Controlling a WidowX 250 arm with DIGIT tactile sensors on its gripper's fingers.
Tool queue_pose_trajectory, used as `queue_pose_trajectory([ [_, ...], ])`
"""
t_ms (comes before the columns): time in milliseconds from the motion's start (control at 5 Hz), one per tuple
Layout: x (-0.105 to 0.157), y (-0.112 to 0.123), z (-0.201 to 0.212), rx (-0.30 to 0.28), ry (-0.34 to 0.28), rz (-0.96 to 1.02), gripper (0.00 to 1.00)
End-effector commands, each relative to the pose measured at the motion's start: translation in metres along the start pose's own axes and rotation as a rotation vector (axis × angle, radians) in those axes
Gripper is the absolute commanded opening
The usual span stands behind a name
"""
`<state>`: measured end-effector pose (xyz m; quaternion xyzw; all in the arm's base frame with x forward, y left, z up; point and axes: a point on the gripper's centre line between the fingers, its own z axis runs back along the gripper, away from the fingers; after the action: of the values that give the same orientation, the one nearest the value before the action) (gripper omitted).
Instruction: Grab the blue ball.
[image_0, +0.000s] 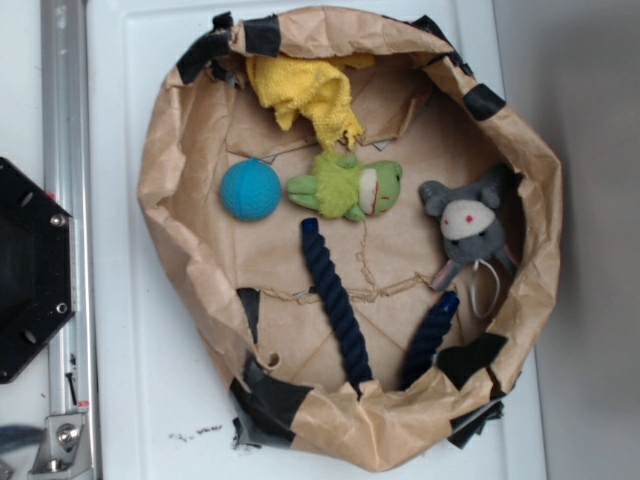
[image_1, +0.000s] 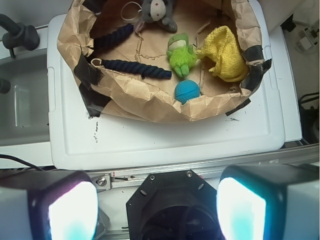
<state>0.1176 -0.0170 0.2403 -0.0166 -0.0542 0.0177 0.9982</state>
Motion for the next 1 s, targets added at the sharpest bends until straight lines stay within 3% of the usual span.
queue_pose_trajectory([
  [0, 0.000, 0.000, 0.000, 0.000, 0.000, 0.000, 1.00],
  [200, 0.047, 0.030, -0.027, 0.176, -0.127, -0.096, 1.00],
  [400, 0.088, 0.050, -0.053, 0.158, -0.089, -0.052, 1.00],
  [600, 0.105, 0.063, -0.098, 0.147, 0.015, -0.051, 1.00],
  [800, 0.109, 0.061, -0.152, 0.112, 0.143, -0.106, 1.00],
])
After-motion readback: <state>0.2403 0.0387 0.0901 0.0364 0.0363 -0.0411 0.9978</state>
